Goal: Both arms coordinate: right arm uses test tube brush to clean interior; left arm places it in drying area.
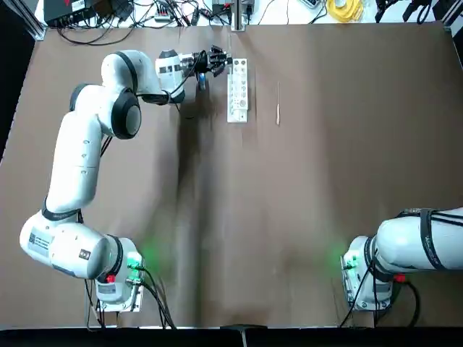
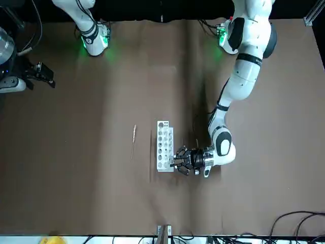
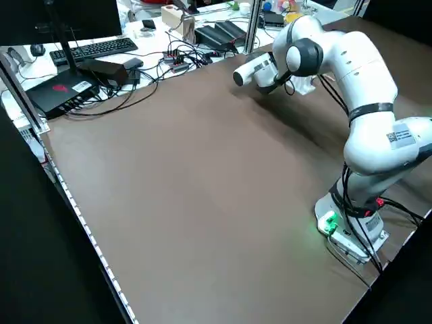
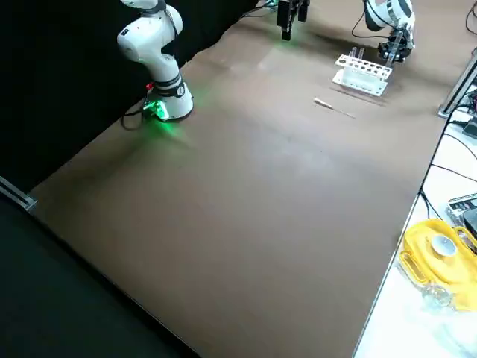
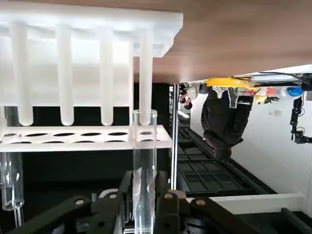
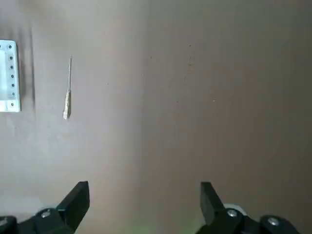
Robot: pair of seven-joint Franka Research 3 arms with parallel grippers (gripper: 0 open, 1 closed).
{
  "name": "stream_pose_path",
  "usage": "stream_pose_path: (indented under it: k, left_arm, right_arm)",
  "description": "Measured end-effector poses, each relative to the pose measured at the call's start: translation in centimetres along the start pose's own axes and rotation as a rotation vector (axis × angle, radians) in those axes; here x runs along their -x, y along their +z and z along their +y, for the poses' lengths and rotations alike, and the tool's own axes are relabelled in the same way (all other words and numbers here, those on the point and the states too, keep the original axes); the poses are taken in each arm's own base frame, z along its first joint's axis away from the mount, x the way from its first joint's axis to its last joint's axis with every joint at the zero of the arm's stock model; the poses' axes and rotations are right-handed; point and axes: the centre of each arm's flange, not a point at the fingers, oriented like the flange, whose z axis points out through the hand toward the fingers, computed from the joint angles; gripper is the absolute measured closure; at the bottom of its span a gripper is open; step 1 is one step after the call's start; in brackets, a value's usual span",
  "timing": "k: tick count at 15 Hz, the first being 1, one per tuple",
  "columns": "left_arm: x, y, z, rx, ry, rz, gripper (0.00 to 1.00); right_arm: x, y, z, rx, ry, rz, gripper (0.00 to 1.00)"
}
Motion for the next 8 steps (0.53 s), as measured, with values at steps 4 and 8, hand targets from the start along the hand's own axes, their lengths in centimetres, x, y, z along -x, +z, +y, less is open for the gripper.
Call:
stream_pose_path:
  k: [4, 8]
  left_arm:
    - [-0.8, -0.2, -0.2, 0.0, 0.006, 0.005, 0.77]
    - [-1.2, -0.2, -0.3, 0.0, 0.008, 0.006, 0.77]
  right_arm:
    - [0.0, 0.0, 0.0, 0.0, 0.0, 0.0, 0.0]
    - [0.0, 0.0, 0.0, 0.0, 0.0, -0.001, 0.0]
